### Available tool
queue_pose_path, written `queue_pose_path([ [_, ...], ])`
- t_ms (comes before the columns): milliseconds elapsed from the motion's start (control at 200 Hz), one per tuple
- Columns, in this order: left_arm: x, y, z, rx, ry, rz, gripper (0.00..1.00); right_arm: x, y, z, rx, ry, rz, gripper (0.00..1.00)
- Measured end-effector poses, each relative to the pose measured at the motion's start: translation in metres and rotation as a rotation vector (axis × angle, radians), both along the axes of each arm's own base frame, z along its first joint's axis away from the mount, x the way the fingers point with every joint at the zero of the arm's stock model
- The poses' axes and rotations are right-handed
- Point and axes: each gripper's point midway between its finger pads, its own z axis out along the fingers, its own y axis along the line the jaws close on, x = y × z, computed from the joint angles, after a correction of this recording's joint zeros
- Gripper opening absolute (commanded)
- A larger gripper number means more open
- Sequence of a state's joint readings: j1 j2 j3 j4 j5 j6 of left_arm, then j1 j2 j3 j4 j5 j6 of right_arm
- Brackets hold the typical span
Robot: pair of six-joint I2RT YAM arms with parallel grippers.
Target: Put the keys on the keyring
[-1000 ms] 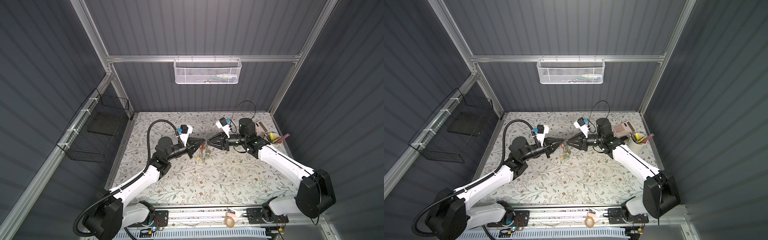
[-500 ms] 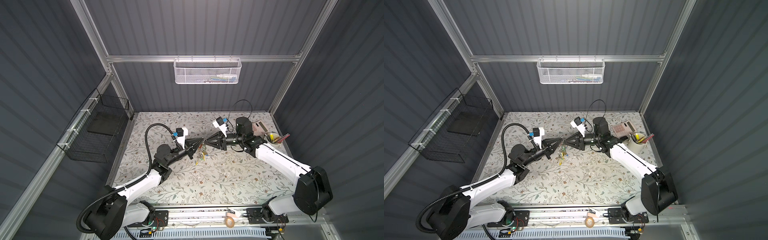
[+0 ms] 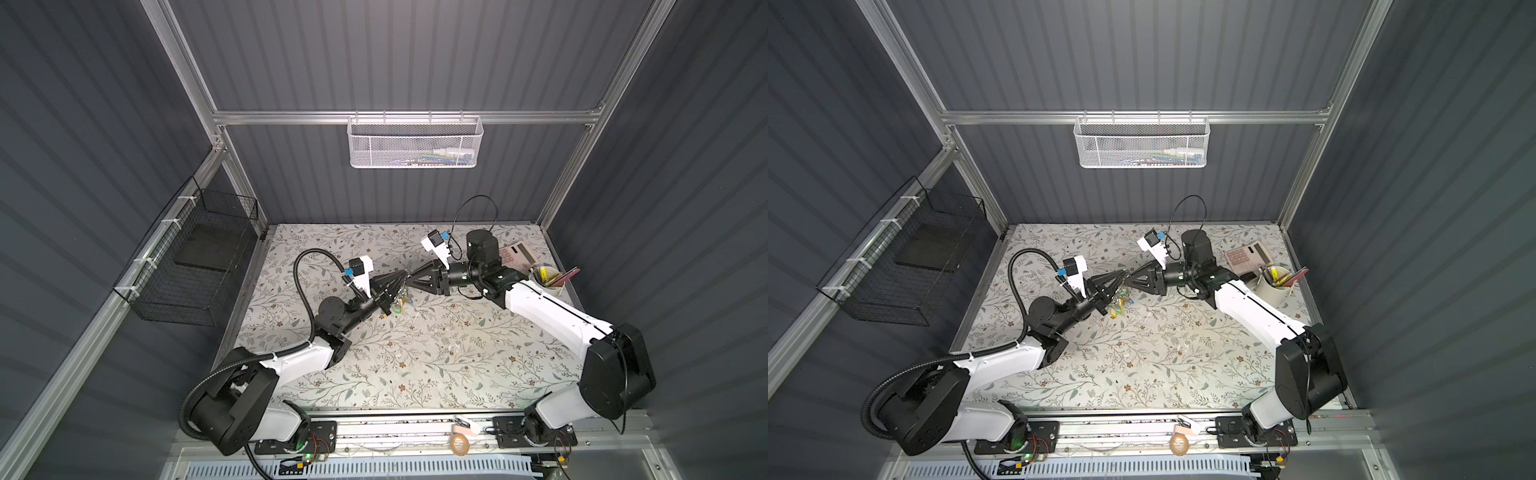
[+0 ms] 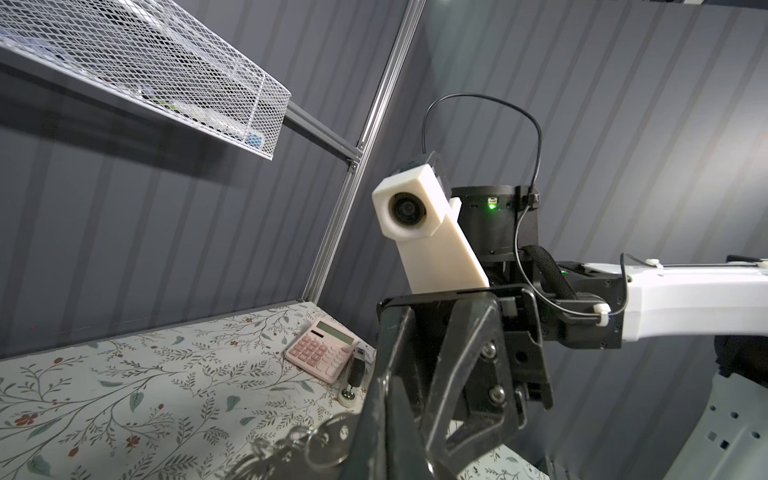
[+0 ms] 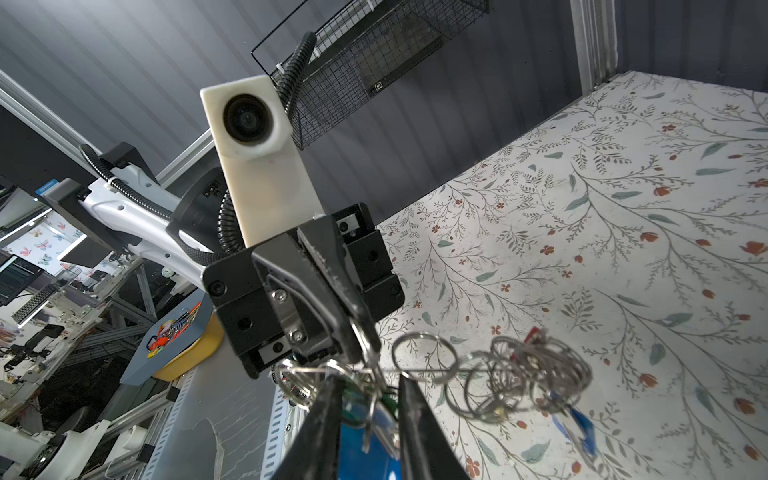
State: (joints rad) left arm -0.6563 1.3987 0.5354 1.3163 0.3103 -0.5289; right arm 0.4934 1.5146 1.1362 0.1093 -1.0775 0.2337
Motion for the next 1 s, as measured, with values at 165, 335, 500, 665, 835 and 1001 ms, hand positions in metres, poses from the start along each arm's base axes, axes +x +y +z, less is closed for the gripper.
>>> queue_pose_path([
  [165, 0.001, 0.0, 0.003, -0.039, -0.014, 0.004, 0.0, 0.002, -0.001, 0.002, 0.008, 0.014, -0.008, 0.33],
  [335, -0.004, -0.003, -0.004, -0.035, -0.001, -0.004, 0.0, 0.001, -0.014, 0.005, 0.026, 0.009, -0.043, 0.38],
  [500, -0.005, -0.006, -0.011, -0.018, 0.02, -0.009, 0.0, 0.004, -0.044, 0.016, 0.05, -0.019, -0.12, 0.41],
  [665, -0.005, -0.007, -0.013, -0.01, 0.025, -0.016, 0.0, 0.004, -0.062, 0.035, 0.075, -0.079, -0.167, 0.42],
  [835, -0.011, -0.011, -0.015, 0.004, 0.024, -0.061, 0.0, 0.003, -0.063, 0.04, 0.082, -0.095, -0.168, 0.39],
  [1001, -0.017, -0.02, -0.014, 0.009, 0.024, -0.131, 0.0, 0.004, -0.052, 0.029, 0.073, -0.065, -0.134, 0.35],
])
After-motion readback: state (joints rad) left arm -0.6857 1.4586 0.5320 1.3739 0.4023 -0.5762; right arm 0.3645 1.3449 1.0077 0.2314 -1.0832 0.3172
